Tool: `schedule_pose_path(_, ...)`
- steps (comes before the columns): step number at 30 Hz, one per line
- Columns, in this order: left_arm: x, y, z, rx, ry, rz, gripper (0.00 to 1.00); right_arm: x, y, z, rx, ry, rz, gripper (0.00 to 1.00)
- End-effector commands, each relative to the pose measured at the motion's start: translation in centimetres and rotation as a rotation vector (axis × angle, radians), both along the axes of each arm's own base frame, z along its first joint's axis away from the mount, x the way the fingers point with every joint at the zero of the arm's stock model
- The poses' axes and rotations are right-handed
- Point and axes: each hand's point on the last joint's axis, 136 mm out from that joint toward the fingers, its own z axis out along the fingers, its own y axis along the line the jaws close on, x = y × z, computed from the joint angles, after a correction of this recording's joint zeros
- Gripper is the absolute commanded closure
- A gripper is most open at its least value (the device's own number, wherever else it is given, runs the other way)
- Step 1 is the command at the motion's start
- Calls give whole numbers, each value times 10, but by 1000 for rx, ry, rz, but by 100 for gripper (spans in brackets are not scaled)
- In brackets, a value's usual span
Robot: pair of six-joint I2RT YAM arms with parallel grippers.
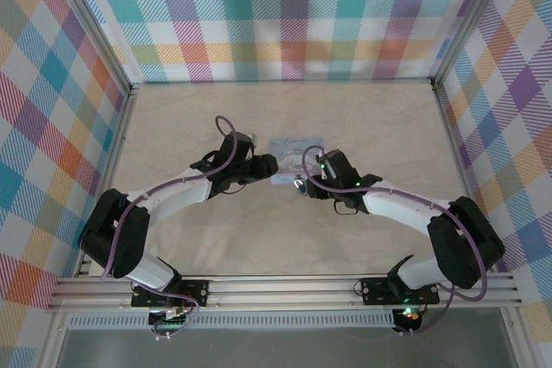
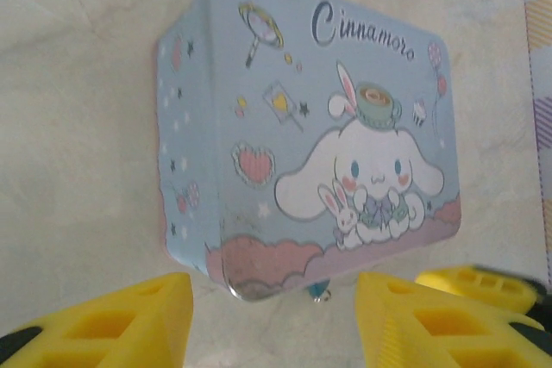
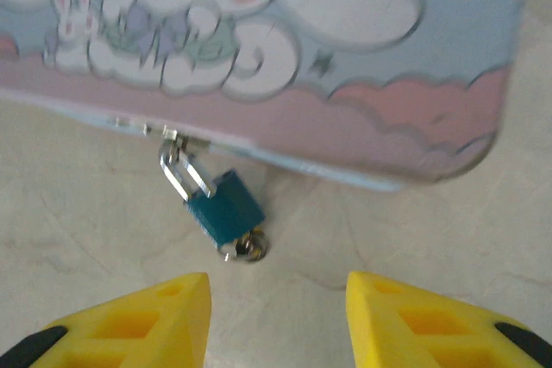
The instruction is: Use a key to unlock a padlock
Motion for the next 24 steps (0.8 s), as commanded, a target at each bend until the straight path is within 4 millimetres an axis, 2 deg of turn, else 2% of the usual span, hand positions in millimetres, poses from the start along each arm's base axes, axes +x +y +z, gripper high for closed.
schedule_pose_path(1, 16, 6, 0, 34, -6, 28, 47, -7, 0, -12, -47, -1, 17, 53)
schedule_pose_path(9, 35, 0, -14, 19, 29, 29, 52, 2, 20, -27, -109, -24, 26, 51)
schedule_pose_path(24, 39, 1, -27, 7, 57, 31, 55, 14, 36, -47, -209, -33, 31, 54)
